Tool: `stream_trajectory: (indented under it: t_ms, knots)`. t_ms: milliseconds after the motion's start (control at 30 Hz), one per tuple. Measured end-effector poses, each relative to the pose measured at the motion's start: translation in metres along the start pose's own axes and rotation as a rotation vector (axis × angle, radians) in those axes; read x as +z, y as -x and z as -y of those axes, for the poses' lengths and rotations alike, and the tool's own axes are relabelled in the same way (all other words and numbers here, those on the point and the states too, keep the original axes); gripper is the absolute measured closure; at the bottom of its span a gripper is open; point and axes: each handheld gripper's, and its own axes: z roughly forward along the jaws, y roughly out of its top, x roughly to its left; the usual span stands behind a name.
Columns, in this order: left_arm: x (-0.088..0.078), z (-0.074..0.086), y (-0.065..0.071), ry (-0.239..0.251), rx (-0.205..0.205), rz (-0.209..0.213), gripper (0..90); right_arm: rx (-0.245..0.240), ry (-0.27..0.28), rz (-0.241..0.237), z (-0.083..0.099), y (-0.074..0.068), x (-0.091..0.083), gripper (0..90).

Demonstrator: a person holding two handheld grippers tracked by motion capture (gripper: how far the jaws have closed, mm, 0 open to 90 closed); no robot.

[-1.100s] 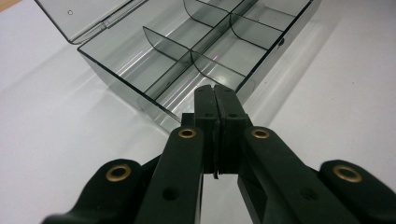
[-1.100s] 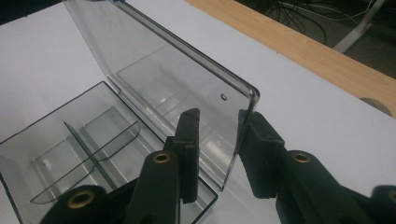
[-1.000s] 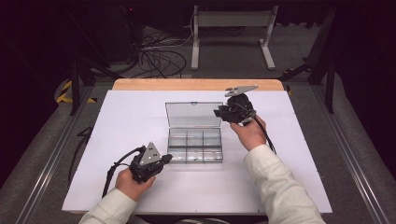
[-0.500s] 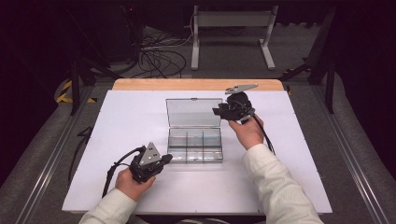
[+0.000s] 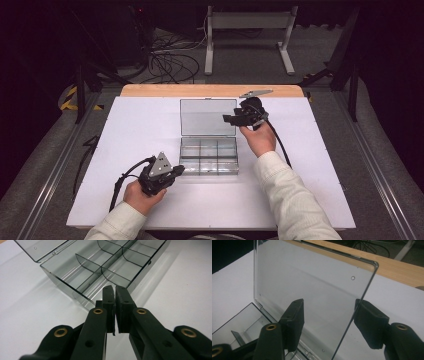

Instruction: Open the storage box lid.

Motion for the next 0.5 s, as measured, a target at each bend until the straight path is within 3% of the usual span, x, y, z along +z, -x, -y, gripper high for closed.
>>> stream_trajectory:
  t_ms: [500]
  knots:
    - [0.000, 0.000, -0.001, -0.003, 0.005, 0.003, 86.9, 0.042, -0.076, 0.041, 0.000, 0.010, 0.031, 34.3]
